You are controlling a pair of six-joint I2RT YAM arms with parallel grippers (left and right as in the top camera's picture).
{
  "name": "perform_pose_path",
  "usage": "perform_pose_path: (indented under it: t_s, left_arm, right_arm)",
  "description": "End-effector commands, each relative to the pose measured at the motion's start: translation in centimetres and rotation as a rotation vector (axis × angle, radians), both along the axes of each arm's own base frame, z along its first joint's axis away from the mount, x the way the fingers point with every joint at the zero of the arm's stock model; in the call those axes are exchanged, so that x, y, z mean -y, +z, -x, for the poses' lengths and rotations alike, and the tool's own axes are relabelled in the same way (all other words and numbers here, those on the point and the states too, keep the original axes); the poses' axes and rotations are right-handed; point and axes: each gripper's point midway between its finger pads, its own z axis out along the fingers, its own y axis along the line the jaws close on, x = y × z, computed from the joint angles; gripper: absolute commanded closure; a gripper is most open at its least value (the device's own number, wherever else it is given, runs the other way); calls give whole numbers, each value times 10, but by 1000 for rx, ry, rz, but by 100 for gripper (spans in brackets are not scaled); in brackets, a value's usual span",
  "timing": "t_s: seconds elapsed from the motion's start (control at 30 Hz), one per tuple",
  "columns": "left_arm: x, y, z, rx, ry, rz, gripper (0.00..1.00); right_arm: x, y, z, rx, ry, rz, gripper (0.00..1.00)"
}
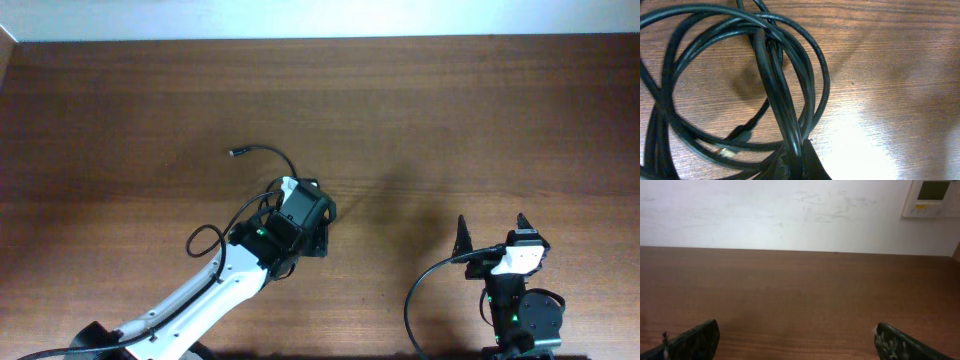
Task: Untangle cables
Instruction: 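Move the right gripper toward the bundle held by the left gripper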
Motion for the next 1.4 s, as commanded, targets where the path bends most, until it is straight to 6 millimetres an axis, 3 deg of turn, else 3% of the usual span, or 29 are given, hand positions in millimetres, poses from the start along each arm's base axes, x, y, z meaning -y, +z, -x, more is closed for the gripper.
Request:
perform_pose_path:
  t_s: [0.0, 0.03, 0.17, 0.83, 0.93, 1.0, 1.07, 1.17, 1.37]
  left_arm:
    - [-10, 2, 7, -10, -6, -39, 100]
    - [-13, -2, 13, -40, -9, -51, 100]
    - [7, -4, 36, -162, -66, 67, 100]
    - [17, -2, 41, -192, -67, 126, 100]
    - [16, -2, 40, -245, 108, 186, 100]
    - [14, -2, 37, -232, 132, 179, 100]
    - [10, -2, 33, -215, 171, 168, 100]
    - [9, -1, 30, -206, 192, 167, 100]
    - [18, 17, 19, -170, 185, 202, 100]
  right_arm:
    - [2, -2, 0, -3, -12, 1, 2]
    - [2, -2, 0, -3, -12, 1, 1]
    - [2, -2, 0, -3, -12, 0, 1]
    - [2, -2, 0, -3, -12, 1, 2]
    - [-12, 2, 1, 13, 68, -21, 2]
    - [-44, 6, 6, 2, 246, -183, 2]
    - [-61, 4, 12, -96, 312, -591, 1]
    - [-78, 6, 20, -211, 379, -929, 2]
    - [-81, 7, 22, -219, 399, -933, 2]
